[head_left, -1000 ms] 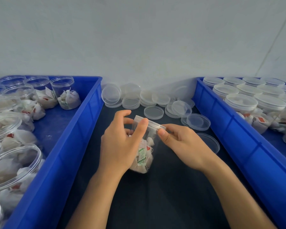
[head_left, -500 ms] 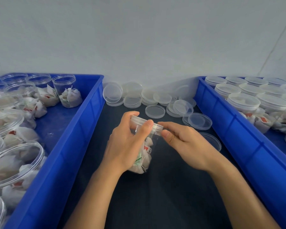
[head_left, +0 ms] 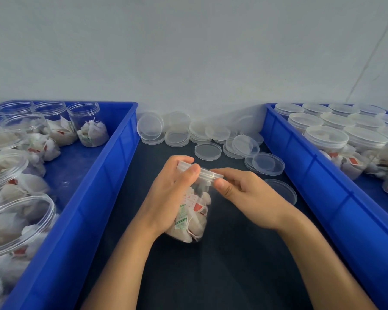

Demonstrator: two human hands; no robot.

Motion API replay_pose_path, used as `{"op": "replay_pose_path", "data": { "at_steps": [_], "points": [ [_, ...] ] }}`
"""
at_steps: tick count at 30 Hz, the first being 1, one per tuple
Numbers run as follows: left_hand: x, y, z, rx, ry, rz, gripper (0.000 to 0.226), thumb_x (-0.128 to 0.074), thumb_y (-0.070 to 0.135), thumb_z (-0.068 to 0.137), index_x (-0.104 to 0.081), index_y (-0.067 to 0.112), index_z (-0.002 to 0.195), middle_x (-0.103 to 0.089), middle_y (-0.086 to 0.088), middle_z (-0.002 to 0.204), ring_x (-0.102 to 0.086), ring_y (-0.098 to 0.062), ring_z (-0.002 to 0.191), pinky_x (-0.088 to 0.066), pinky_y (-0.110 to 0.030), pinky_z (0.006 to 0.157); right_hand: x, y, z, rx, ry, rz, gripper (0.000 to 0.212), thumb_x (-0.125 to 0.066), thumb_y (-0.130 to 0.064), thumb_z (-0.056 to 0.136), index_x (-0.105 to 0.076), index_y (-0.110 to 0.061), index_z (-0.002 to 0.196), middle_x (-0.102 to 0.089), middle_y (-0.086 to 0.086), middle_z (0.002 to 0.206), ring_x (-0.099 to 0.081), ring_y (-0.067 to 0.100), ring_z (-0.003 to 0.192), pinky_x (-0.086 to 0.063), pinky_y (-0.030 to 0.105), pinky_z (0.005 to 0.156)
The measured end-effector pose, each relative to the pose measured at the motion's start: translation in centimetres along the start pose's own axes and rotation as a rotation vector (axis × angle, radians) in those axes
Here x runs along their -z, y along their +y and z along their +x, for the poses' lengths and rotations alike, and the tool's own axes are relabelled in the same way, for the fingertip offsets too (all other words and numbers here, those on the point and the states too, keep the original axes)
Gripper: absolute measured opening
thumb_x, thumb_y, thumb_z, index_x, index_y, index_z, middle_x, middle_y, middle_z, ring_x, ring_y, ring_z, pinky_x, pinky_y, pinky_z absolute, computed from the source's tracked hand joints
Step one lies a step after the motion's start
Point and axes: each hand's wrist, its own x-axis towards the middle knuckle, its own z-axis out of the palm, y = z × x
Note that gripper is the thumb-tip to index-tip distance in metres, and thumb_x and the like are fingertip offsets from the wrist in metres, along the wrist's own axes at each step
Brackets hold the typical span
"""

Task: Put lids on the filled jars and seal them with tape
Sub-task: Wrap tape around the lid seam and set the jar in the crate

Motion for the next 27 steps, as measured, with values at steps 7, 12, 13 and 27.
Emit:
{"op": "replay_pose_path", "data": {
  "at_steps": [7,12,13,27],
  "points": [
    [0.2,-0.1,0.1,0.038,-0.055,-0.004,0.066,-0.051,0.084,0.077,-0.047,0.051,0.134,-0.066,0.032,0.114,-0.067,0.006,0.110,-0.054,-0.033,0.096,-0.2,0.3,-0.1,0.009,-0.004,0.092,0.047,-0.045,-0.069,0.099,-0.069,-0.038,0.125,-0.075,-0.009,0.108,-0.069,0.012,0.099,-0.055,0.046,0.092],
    [-0.6,0.5,0.1,-0.085,0.234,0.197,0.052,-0.054,0.084,0.079,-0.053,0.044,0.111,-0.067,0.026,0.108,-0.068,0.007,0.096,-0.053,-0.016,0.073,-0.3,0.5,0.1,-0.003,0.092,0.102,0.035,-0.050,-0.061,0.105,-0.072,-0.040,0.121,-0.076,-0.017,0.108,-0.069,0.010,0.102,-0.055,0.050,0.095],
    [-0.8,0.6,0.0,-0.107,0.264,0.216,0.049,-0.053,0.083,0.081,-0.054,0.044,0.109,-0.067,0.029,0.109,-0.068,0.007,0.096,-0.052,-0.015,0.072,-0.4,0.5,0.2,-0.007,0.121,0.083,0.038,-0.049,-0.065,0.104,-0.071,-0.041,0.122,-0.075,-0.018,0.108,-0.069,0.009,0.102,-0.055,0.050,0.094],
    [-1.4,0.0,0.0,-0.030,0.230,0.143,0.058,-0.042,0.083,0.082,-0.055,0.038,0.116,-0.069,0.027,0.102,-0.068,0.003,0.093,-0.056,-0.032,0.082,-1.2,0.1,0.2,0.069,0.116,0.197,0.036,-0.039,-0.047,0.103,-0.068,-0.041,0.122,-0.058,-0.017,0.073,-0.049,-0.001,0.066,-0.040,0.028,0.067]
  ]
}}
